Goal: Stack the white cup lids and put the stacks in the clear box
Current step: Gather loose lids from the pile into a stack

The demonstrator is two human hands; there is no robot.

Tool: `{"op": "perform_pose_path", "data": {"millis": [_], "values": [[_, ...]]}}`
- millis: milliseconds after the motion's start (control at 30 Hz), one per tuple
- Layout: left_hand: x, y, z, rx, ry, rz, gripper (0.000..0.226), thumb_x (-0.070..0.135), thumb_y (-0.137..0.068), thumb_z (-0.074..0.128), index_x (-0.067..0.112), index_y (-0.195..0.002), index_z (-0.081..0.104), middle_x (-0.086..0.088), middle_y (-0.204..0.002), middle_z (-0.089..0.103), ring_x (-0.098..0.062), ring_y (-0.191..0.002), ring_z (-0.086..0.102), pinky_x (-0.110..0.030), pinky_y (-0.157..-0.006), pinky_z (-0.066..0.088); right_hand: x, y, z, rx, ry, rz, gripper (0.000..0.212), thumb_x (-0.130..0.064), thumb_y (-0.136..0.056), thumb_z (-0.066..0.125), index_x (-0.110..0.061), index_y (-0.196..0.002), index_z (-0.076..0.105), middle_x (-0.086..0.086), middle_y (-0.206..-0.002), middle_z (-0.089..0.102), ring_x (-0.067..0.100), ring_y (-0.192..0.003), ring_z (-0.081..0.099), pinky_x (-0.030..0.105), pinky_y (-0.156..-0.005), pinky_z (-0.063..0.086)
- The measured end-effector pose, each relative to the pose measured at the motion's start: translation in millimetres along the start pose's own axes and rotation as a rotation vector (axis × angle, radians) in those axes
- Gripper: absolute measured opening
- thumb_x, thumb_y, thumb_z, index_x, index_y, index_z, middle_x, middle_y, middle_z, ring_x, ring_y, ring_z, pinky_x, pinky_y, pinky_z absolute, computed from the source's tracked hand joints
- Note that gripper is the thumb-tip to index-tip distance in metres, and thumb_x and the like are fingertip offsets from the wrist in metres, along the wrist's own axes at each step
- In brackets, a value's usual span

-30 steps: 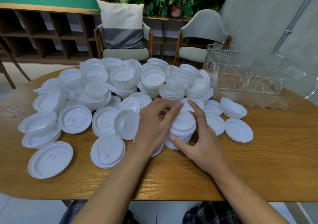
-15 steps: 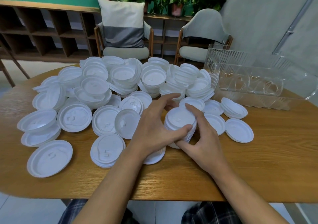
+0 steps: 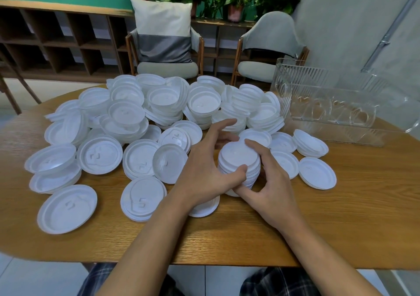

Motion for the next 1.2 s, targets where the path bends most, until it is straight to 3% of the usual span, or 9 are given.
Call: {"op": "perform_pose_path", "data": {"millis": [100, 167, 267, 367, 433, 533, 867, 1033, 1200], "values": [[2, 1, 1, -0.046, 0.050, 0.007, 0.082, 0.016, -0.078, 0.073, 0.031, -0.152, 0.041, 0.013, -0.133, 0.066, -0.003, -0.133, 0.056, -0.023, -0.111, 0.045, 0, 0, 0, 0.008, -0.002, 0.002, 0.077, -0.035, -0.080, 0.087, -0.035, -0.148, 0.049, -0.020, -0.141, 0.058, 0.003, -0.135, 0.053, 0.019, -0.106, 0.045], [1, 1, 3, -0.031, 0.028, -0.013, 0.083, 0.025, -0.081, 0.083, 0.032, -0.153, 0.041, 0.015, -0.138, 0.061, -0.001, -0.135, 0.054, -0.018, -0.110, 0.042, 0, 0, -1, 0.010, 0.006, 0.005, 0.077, -0.032, -0.080, 0.087, -0.035, -0.147, 0.050, -0.020, -0.141, 0.058, 0.003, -0.134, 0.053, 0.017, -0.106, 0.044], [-1, 0, 4, 0.020, -0.045, -0.038, 0.088, 0.040, -0.076, 0.092, 0.036, -0.150, 0.045, 0.018, -0.128, 0.059, -0.002, -0.125, 0.056, -0.011, -0.098, 0.043, 1, 0, -1, 0.004, 0.013, 0.010, 0.079, -0.026, -0.078, 0.087, -0.035, -0.147, 0.049, -0.019, -0.139, 0.059, 0.004, -0.132, 0.055, 0.020, -0.104, 0.047], [-1, 0, 2, 0.017, -0.024, -0.031, 0.086, 0.024, -0.077, 0.091, 0.033, -0.149, 0.046, 0.015, -0.122, 0.063, -0.004, -0.120, 0.059, -0.014, -0.098, 0.046, 1, 0, 0, 0.005, -0.011, 0.009, 0.080, -0.028, -0.079, 0.089, -0.035, -0.148, 0.048, -0.019, -0.141, 0.058, 0.005, -0.134, 0.054, 0.024, -0.107, 0.047], [0, 1, 1, -0.027, 0.012, -0.026, 0.086, 0.010, -0.078, 0.085, 0.032, -0.151, 0.044, 0.013, -0.127, 0.066, -0.003, -0.126, 0.059, -0.017, -0.105, 0.045, 0, 0, 0, 0.007, -0.027, 0.008, 0.080, -0.030, -0.080, 0.089, -0.033, -0.149, 0.047, -0.019, -0.143, 0.057, 0.007, -0.137, 0.053, 0.028, -0.109, 0.047], [0, 2, 2, -0.070, 0.045, -0.016, 0.087, 0.004, -0.078, 0.078, 0.032, -0.152, 0.042, 0.011, -0.132, 0.067, -0.008, -0.133, 0.057, -0.028, -0.112, 0.046, -1, 0, -1, 0.011, -0.028, 0.004, 0.079, -0.028, -0.081, 0.088, -0.033, -0.149, 0.048, -0.021, -0.144, 0.056, 0.005, -0.137, 0.052, 0.029, -0.110, 0.047], [-1, 0, 4, 0.000, 0.039, -0.016, 0.088, 0.020, -0.074, 0.095, 0.031, -0.148, 0.049, 0.009, -0.127, 0.069, -0.005, -0.126, 0.063, -0.027, -0.110, 0.049, 0, 1, -2, 0.002, -0.009, 0.023, 0.084, -0.031, -0.079, 0.089, -0.034, -0.152, 0.047, -0.018, -0.142, 0.059, 0.003, -0.133, 0.055, 0.030, -0.107, 0.049], [-2, 0, 5, -0.004, 0.025, -0.013, 0.087, 0.024, -0.074, 0.096, 0.031, -0.148, 0.050, 0.012, -0.129, 0.068, -0.004, -0.128, 0.061, -0.027, -0.110, 0.049, 1, 3, -2, 0.011, -0.019, 0.033, 0.089, -0.030, -0.078, 0.090, -0.035, -0.155, 0.046, -0.015, -0.143, 0.061, 0.003, -0.134, 0.055, 0.039, -0.110, 0.051], [-1, 1, 11, -0.001, -0.006, -0.045, 0.076, 0.037, -0.079, 0.091, 0.032, -0.144, 0.052, 0.016, -0.125, 0.068, 0.000, -0.124, 0.060, -0.025, -0.107, 0.048, 1, 3, -3, 0.038, -0.051, 0.061, 0.092, -0.034, -0.075, 0.091, -0.039, -0.155, 0.046, -0.012, -0.135, 0.068, 0.000, -0.128, 0.060, 0.037, -0.109, 0.052]]}}
Point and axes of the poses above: each hand's wrist, its own y-axis away from the middle knuckle, its own z-axis out of the palm, x = y × z, the point moved 2 cm from there along -y, towards the middle knuckle
